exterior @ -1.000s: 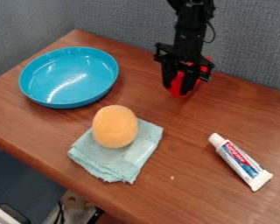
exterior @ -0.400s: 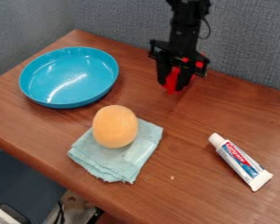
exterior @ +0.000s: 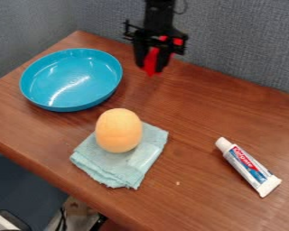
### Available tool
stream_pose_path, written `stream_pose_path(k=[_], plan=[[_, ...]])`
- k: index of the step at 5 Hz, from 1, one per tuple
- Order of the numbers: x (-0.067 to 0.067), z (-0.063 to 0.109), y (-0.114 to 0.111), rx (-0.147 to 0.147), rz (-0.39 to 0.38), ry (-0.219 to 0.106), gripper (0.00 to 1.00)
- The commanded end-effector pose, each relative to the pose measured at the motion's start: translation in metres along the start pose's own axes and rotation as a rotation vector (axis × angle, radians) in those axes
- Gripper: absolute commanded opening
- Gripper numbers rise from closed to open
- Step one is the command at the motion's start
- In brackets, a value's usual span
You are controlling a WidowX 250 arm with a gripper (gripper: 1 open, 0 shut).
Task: Put the red object on the blue plate
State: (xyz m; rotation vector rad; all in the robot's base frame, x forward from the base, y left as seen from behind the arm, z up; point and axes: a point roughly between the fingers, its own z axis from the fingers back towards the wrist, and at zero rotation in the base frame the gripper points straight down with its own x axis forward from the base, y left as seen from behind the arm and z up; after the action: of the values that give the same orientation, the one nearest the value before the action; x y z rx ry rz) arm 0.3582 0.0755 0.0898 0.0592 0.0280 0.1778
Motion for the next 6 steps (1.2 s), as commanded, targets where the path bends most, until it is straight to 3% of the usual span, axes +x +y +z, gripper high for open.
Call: stream_pose_path(k=[1, 2, 3, 6], plan=[[-0.006, 0.037, 0.04, 0.012, 0.104, -0.09, 0.0], [-0.008, 0.032, 0.067, 0.013, 0.177, -0.082, 0.0], [-0.001, 0.023, 0.08, 0.019, 0.211, -0.068, 0.0], [0.013, -0.005, 0.088, 0.05, 0.231, -0.023, 0.0]])
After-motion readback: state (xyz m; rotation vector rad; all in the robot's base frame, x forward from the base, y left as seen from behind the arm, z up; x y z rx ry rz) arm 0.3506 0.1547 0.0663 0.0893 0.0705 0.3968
